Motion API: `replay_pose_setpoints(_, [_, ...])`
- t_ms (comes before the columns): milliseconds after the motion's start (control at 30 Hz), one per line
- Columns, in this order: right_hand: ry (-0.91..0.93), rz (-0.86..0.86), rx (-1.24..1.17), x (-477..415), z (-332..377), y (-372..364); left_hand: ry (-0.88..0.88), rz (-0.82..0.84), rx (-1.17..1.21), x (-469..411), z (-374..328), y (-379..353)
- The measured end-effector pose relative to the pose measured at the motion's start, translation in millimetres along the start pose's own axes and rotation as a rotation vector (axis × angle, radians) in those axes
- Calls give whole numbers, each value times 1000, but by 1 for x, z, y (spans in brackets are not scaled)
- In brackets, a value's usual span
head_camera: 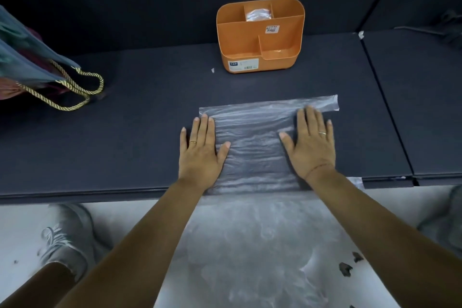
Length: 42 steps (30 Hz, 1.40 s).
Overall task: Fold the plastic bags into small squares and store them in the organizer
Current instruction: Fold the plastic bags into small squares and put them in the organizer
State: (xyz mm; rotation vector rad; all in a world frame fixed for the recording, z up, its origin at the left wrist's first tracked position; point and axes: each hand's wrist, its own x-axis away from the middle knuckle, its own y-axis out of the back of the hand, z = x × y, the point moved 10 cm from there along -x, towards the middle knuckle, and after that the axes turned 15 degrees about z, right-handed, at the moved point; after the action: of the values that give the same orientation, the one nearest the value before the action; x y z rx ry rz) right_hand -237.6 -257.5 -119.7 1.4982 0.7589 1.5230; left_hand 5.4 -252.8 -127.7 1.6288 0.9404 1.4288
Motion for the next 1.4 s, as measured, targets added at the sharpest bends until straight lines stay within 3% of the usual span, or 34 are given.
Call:
replay_pose_setpoints(67, [-32,-46,-32,1,3,12,-7,-30,47,-2,-8,7])
replay_pose_setpoints(167, [124,-97,-75,-2,56,24,-49,-52,100,-14,-32,17])
replay_pose_setpoints(300, [283,43,-27,-16,104,1,6,5,33,-28,-32,7])
replay_pose_setpoints(433, [166,36,98,-31,50,-2,54,-18,52,-28,-8,10])
replay_pose_setpoints(600, [-43,1,48,-45,-49,18,79,11,28,-29,2,11])
replay_pose_setpoints(733, [-121,-6,5,-40,-82,25,79,59,21,-24,3,11])
replay_pose_setpoints(800, [-24,-84,-34,-20,-62,31,-4,19,15,-10,-6,12])
replay_pose_setpoints(867, [227,-170,-129,14,-17,29,-173,-73,26,20,-28,9])
replay_pose_setpoints(933, [477,-164,-209,58,32,6,-347,-75,45,54,-51,-10])
replay_pose_setpoints(1000, [634,-114,-137,90,65,-31,-421,-51,-21,77,-60,-35])
replay_pose_setpoints(1100, [671,-133,-7,102,68,-59,-423,-120,-38,91,-49,-38])
replay_pose_setpoints(1200, [576,-212,-51,95,41,-42,-385,-184,-8,94,-29,-27])
replay_pose_setpoints(1400, [607,-386,-109,114,9,-12,-386,-336,127,120,-8,-8])
